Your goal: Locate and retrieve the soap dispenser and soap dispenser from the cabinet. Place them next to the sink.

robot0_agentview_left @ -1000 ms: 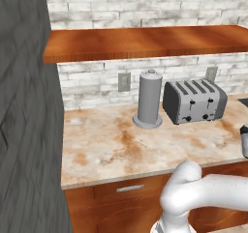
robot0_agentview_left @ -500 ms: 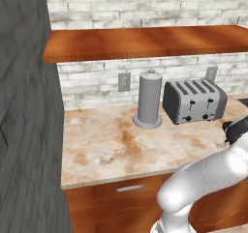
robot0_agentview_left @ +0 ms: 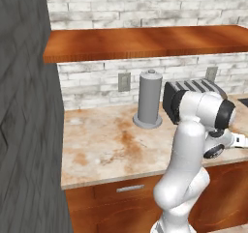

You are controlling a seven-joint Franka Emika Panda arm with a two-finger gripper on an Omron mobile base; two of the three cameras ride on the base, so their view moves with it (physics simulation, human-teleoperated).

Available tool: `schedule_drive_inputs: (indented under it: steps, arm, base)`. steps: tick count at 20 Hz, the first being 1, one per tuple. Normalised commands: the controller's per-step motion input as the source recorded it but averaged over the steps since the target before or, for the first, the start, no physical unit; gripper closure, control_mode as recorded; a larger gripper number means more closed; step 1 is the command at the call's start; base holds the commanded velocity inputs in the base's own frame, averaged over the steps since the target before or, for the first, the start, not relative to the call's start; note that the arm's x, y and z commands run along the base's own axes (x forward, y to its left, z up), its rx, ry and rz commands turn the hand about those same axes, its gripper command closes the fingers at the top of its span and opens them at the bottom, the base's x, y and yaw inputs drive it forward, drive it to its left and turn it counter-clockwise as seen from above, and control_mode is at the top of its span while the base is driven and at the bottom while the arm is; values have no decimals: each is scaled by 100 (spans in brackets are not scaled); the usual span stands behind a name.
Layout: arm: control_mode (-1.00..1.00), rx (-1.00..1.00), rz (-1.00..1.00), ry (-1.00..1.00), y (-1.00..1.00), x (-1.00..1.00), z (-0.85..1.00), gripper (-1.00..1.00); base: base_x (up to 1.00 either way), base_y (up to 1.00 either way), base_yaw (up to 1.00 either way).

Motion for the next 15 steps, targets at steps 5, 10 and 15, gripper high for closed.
schedule_drive_inputs:
  steps: [5,10,15]
  arm:
    - [-100,9,11,23,59,-40,1,-100]
    - [-100,11,18,17,36,-40,29,-100]
    - [-100,11,10,-24,1,-30,45,-100]
  base:
    - [0,0,0]
    - [0,0,0]
    - [0,0,0]
